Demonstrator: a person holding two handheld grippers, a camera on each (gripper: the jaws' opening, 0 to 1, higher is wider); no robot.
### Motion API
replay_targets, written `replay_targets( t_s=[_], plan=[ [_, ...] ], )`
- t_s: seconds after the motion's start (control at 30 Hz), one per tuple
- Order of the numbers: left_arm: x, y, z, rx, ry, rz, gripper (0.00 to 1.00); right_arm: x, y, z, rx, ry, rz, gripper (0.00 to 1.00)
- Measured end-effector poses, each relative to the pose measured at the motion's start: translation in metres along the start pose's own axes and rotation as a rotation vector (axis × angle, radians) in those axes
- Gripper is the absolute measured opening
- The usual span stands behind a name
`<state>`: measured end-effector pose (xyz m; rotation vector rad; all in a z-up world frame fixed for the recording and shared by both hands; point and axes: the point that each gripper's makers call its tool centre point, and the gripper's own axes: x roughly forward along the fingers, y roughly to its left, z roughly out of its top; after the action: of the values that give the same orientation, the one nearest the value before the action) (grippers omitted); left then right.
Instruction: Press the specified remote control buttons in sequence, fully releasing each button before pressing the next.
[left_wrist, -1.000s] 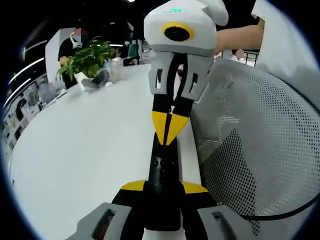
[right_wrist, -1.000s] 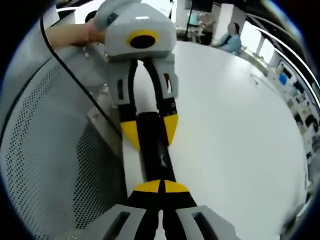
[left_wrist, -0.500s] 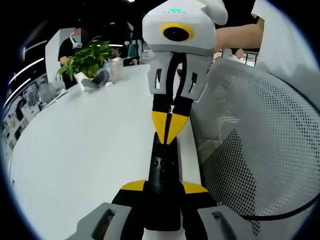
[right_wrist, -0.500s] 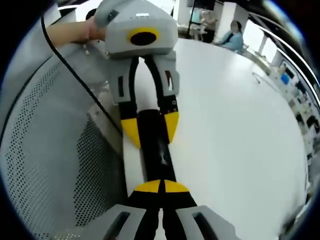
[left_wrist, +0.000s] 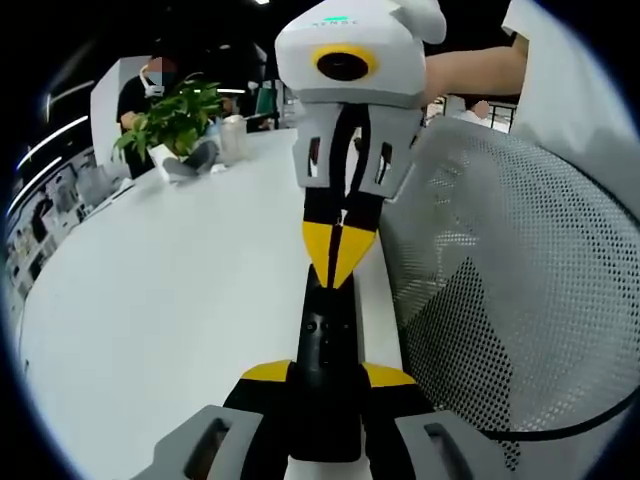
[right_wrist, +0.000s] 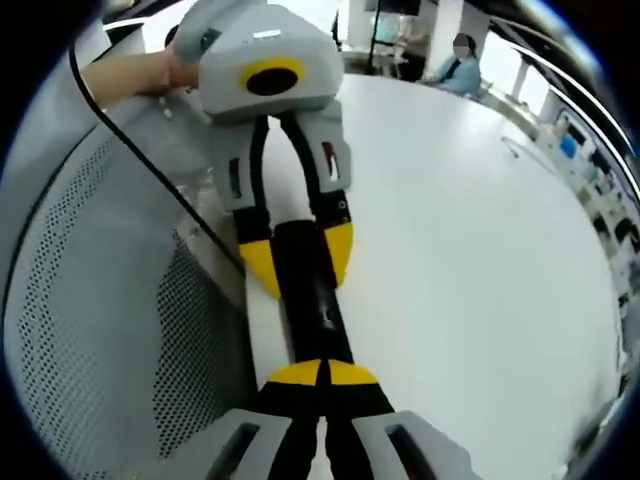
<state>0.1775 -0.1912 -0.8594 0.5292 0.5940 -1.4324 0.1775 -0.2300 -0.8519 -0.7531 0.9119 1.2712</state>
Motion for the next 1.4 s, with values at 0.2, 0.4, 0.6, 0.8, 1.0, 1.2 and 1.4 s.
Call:
replay_targets(
  t_s=[0.2,0.4,0.6,0.8,1.0,1.2,1.4],
  plan=[
    [0.0002,0.0001,0.0001,0.001,0.000,0.000,0.25,-0.0003,-0.0022,-0.0003,-0.003,-0.013,-0.027,0.08],
    [0.0000,0.0002,0.0000,0.000,-0.001,0.000,0.25,0.0019,-0.0006,0.0007,-0.039,-0.002,-0.028,0.08],
    [0.0002,0.0002,-0.0002,0.000,-0.002,0.000,0.25,0.0029,0.0027,0.0013,-0.161,0.028,-0.033,0.06],
    [0.0000,0.0001,-0.0003,-0.001,-0.003,0.000,0.25,0.0041,0.0013,0.0015,-0.190,0.056,0.014,0.06],
    [0.0000,0.0003,-0.0003,-0.001,-0.003,-0.001,0.25,0.0054,-0.0007,0.0018,-0.108,0.108,0.054,0.06],
    [0.0001,0.0002,0.0000,-0.003,-0.003,0.000,0.25,0.0043,0.0005,0.0013,-0.103,0.050,0.010,0.06],
    [0.0000,0.0004,-0.0003,-0.002,-0.002,0.000,0.25,0.0020,0.0003,0.0026,-0.046,-0.114,-0.042,0.06]
  ],
)
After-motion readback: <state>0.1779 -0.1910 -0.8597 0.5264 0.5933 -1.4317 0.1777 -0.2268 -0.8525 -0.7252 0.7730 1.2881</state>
